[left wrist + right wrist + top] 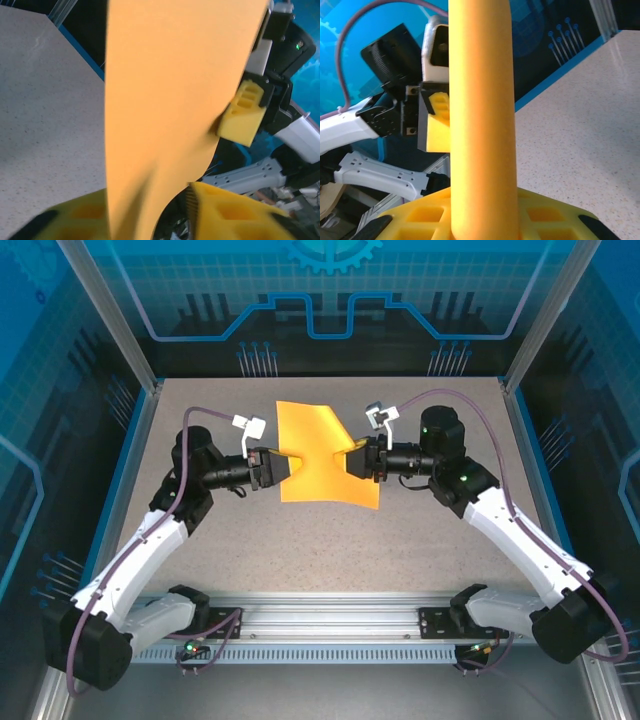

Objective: Fold a paper plane with a square sheet of paper (fold left side to right side)
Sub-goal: Place a square sheet of paper at the center of the table.

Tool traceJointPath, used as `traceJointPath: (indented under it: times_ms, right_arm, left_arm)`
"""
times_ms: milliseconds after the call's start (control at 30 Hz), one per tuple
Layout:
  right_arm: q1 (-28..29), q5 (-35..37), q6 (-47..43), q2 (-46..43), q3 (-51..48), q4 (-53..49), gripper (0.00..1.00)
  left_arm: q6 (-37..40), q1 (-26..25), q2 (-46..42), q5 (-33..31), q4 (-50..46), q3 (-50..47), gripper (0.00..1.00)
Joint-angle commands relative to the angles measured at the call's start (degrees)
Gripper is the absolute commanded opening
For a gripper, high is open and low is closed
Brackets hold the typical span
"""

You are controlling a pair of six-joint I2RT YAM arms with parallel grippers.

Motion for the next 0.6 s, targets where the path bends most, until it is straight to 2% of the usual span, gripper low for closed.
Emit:
traceJointPath:
  times_ms: [0,67,267,400,567]
  right_arm:
    - [-1.47,2.43,-1.61,-1.5,0.0,-3.31,0.28]
    - [-2.12,3.63,-2.03,-1.87,-0.66,-4.56,0.3]
    - [-3.42,10.97,-6.1,-2.34,-1.59,-12.8,0.54]
    - [-4.67,16.37,-8.59,-1.13,-1.99,-19.43,0.68]
    - [-6.13,20.05,-8.47,-0.09,-5.76,-20.46,0.81]
  left_arm:
    - [1.22,-0.45,-0.39,-0.5,-1.18,0.74,0.2]
    - [1.32,-0.61,0.31,-1.52,-2.02,0.23,0.14]
    - [0.6,-2.39,3.88,-7.16,-4.48,-2.6,0.01]
    - [-1.13,-4.4,8.94,-9.21,-3.48,-5.19,0.0]
    - [-2.51,-6.34,14.74,-14.18,-2.68,-8.5,0.0]
